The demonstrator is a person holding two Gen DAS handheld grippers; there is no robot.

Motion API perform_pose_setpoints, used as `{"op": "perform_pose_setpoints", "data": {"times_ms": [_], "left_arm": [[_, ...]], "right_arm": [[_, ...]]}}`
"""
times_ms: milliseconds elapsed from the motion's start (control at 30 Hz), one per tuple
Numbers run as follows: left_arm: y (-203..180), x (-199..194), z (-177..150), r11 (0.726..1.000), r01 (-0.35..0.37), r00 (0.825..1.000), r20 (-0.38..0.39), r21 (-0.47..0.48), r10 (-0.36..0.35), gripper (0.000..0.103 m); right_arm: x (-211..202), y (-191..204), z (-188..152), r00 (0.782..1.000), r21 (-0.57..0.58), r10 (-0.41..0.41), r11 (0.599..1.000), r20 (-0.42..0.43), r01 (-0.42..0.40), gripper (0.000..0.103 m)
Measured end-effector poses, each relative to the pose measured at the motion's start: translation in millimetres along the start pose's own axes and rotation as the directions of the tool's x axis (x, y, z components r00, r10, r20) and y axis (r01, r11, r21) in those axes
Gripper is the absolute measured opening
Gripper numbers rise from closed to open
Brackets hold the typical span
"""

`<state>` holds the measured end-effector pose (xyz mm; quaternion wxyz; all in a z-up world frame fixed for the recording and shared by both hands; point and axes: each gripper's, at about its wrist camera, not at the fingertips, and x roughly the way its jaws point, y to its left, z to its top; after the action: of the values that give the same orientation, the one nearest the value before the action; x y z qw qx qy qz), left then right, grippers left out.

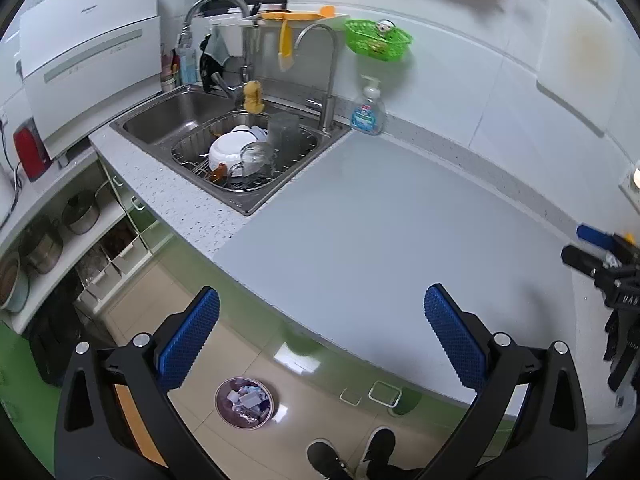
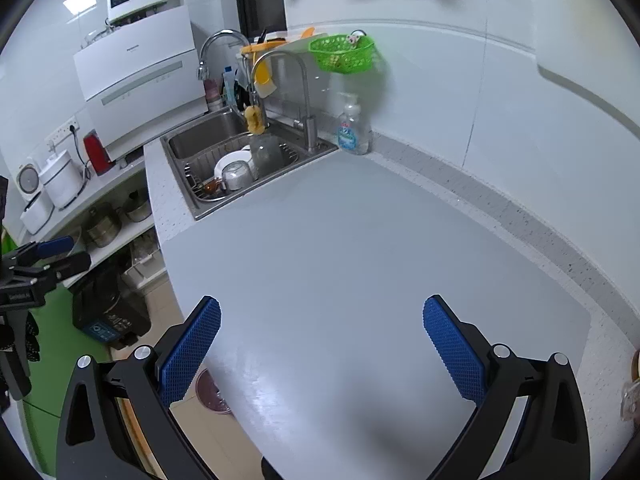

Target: Collect trash

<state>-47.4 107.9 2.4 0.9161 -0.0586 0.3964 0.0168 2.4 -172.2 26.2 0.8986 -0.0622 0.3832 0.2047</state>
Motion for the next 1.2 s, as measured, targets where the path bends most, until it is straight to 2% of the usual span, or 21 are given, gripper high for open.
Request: {"op": "perform_pose_setpoints", "data": {"times_ms": [167, 433, 967, 1200], "left_arm": [[-18, -4, 2, 1.0, 0.004, 1.0, -0.001, 0.013, -0.004, 0.1], [-37, 4, 3, 1.0, 0.008, 1.0, -0.027, 0.01, -0.008, 0.1], [-45, 14, 5, 1.0, 0.018, 0.998, -0.056, -0.021, -0.019, 0.1], [-46, 16, 6, 1.0, 0.002, 0.998, -0.056, -0.003, -0.002, 0.1]], "right_arm": [[-3, -12, 7, 1.0, -0.004, -0.014, 1.0, 0.009, 0.014, 0.097], [2, -24, 7, 0.999, -0.005, -0.012, 1.0, -0.037, 0.012, 0.097], [8, -35, -2, 0.997, 0.006, 0.002, 1.0, -0.077, -0.002, 0.097], [9, -34, -1, 0.997, 0.004, 0.0, 1.0, -0.083, 0.0, 0.097]]}}
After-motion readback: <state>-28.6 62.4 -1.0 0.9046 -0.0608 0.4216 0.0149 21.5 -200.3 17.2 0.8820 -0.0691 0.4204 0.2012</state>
